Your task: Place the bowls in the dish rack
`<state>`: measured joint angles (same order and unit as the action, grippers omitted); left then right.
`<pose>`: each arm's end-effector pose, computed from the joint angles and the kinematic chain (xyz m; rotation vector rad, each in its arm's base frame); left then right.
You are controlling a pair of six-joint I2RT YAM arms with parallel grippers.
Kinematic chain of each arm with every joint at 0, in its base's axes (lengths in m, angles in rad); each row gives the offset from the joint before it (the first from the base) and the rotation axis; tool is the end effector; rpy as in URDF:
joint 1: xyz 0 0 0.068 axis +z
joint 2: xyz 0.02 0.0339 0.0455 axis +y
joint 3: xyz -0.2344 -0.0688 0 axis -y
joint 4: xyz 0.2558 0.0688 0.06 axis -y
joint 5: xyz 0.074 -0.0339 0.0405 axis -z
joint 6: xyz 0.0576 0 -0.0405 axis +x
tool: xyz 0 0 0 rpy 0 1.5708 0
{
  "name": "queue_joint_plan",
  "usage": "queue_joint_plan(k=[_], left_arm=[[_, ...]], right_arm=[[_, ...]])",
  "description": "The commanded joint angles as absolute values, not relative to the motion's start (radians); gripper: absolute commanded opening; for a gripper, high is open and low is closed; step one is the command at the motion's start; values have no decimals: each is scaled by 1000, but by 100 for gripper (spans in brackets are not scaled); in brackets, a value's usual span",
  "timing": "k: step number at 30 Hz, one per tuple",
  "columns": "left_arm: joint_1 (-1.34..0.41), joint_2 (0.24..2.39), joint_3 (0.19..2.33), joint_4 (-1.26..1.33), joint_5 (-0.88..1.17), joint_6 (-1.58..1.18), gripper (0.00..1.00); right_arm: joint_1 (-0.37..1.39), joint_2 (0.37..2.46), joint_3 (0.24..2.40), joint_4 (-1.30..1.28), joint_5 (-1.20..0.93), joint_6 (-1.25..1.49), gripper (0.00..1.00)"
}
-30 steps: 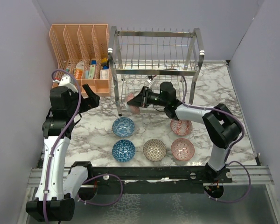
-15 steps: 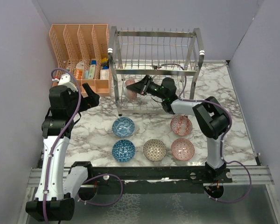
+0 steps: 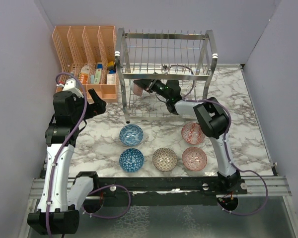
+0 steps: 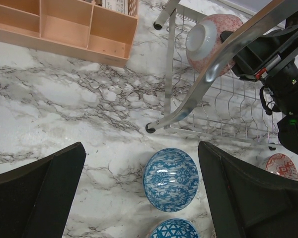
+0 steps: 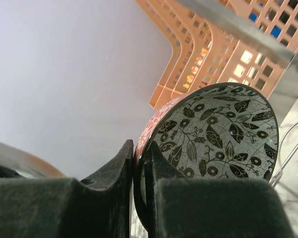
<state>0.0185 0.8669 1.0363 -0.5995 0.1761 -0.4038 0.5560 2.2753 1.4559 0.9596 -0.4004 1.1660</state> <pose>0.2293 -0.0059 0.3400 -0.3108 1.9948 -0.4222 0.4265 0.2915 0.1639 0.1270 1.6781 1.6475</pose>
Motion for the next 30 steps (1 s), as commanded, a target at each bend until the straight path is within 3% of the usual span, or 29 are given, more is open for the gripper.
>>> queue_joint_plan(k=[1, 22, 30], left_arm=[[25, 852, 1023, -569, 201, -387, 99], [21, 860, 1000, -548, 199, -381, 99], [21, 859, 996, -549, 198, -381, 99]], right_arm=[[534, 2326, 1565, 1001, -345, 1184, 1], [504, 2501, 1714, 973, -394, 1263, 3], [502, 2491, 1701, 947, -392, 1233, 51]])
